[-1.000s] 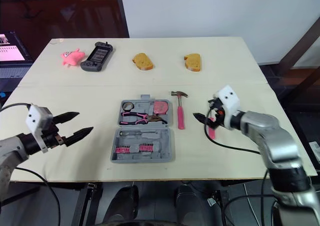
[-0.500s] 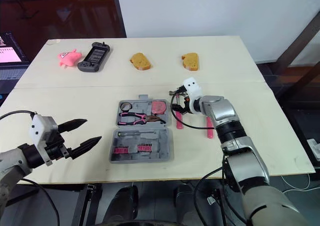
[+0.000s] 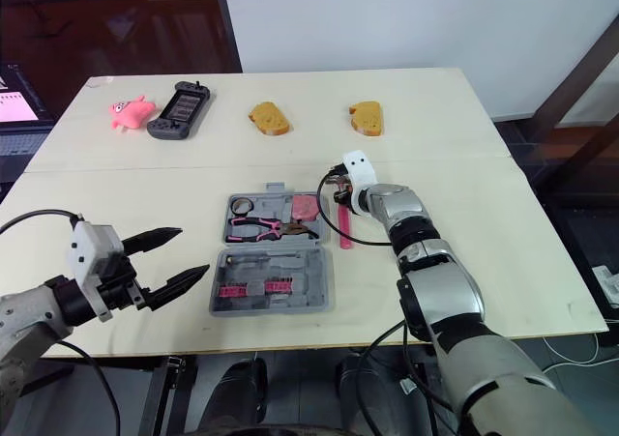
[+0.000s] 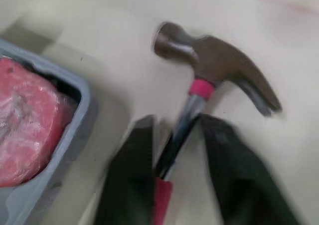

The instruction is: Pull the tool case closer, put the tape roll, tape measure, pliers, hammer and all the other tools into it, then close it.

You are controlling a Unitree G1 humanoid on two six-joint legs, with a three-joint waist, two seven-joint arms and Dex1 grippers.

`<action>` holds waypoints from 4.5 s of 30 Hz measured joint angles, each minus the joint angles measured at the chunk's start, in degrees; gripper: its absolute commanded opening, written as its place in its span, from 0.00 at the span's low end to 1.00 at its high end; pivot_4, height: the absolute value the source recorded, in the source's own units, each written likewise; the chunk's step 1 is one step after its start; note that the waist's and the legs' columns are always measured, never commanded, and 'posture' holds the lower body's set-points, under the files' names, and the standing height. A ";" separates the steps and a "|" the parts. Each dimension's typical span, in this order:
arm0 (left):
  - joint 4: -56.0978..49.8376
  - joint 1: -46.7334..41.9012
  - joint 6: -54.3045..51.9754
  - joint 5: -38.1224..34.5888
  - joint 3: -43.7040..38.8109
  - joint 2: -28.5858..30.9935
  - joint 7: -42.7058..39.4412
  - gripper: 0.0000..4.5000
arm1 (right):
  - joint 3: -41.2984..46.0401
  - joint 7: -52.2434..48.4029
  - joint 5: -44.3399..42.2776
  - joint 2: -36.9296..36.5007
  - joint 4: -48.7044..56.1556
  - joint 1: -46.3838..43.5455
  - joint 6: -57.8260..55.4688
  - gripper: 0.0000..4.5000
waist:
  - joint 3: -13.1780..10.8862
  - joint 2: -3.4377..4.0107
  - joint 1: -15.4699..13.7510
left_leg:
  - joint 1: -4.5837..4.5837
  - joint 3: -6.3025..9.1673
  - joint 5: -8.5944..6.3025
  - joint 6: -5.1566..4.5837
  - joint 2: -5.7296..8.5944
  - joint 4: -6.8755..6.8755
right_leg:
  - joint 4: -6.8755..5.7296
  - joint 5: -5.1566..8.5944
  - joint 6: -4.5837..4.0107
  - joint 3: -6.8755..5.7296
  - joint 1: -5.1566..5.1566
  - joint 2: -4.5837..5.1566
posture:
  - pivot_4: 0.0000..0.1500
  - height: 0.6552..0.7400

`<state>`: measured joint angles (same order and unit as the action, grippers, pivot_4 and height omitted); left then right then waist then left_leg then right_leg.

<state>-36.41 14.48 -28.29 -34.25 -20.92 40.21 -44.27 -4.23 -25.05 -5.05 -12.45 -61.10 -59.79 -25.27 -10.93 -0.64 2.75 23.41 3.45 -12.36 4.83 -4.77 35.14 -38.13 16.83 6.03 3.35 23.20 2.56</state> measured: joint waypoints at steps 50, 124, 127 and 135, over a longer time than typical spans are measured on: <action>6.39 -5.72 1.75 2.68 6.20 0.29 -0.73 1.00 | 2.35 2.12 4.90 2.19 -1.27 0.92 2.08 0.01 | -0.01 0.04 0.73 | 0.03 0.01 0.00 0.00 0.02 -0.06 | 0.02 0.01 0.00 0.00 0.02 0.03 | 1.00 1.00; 4.14 2.82 6.20 -2.98 2.05 1.79 -11.96 1.00 | -38.58 -53.89 26.94 -31.30 42.16 4.00 62.14 0.99 | -0.33 -0.15 0.86 | 0.10 -0.19 -0.06 -0.04 -0.03 -0.14 | 0.37 0.18 -0.21 0.04 0.11 0.07 | 1.00 1.00; 4.05 3.14 5.65 -4.06 1.82 1.80 -11.84 1.00 | -39.92 -52.04 30.89 -29.71 36.88 2.86 67.02 0.99 | -0.34 -0.13 0.51 | 0.10 -0.19 -0.05 -0.03 -0.02 -0.06 | 0.36 0.24 -0.34 0.05 0.06 0.09 | 1.00 1.00; 2.48 3.71 4.77 -6.09 1.54 1.80 -11.03 1.00 | -43.17 -40.95 44.97 -24.45 24.09 -0.95 76.60 0.99 | -0.34 -0.13 0.46 | 0.00 -0.18 -0.04 -0.01 -0.03 -0.07 | 0.13 0.23 -0.33 0.05 0.06 0.07 | 1.00 1.00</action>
<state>-33.93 18.19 -23.52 -40.34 -19.37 42.01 -55.30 -47.40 -66.00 39.91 -36.91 -37.01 -60.74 51.32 -11.27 -0.77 3.21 23.40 3.26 -12.41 4.82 -4.79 35.08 -38.00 17.06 5.70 3.40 23.26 2.64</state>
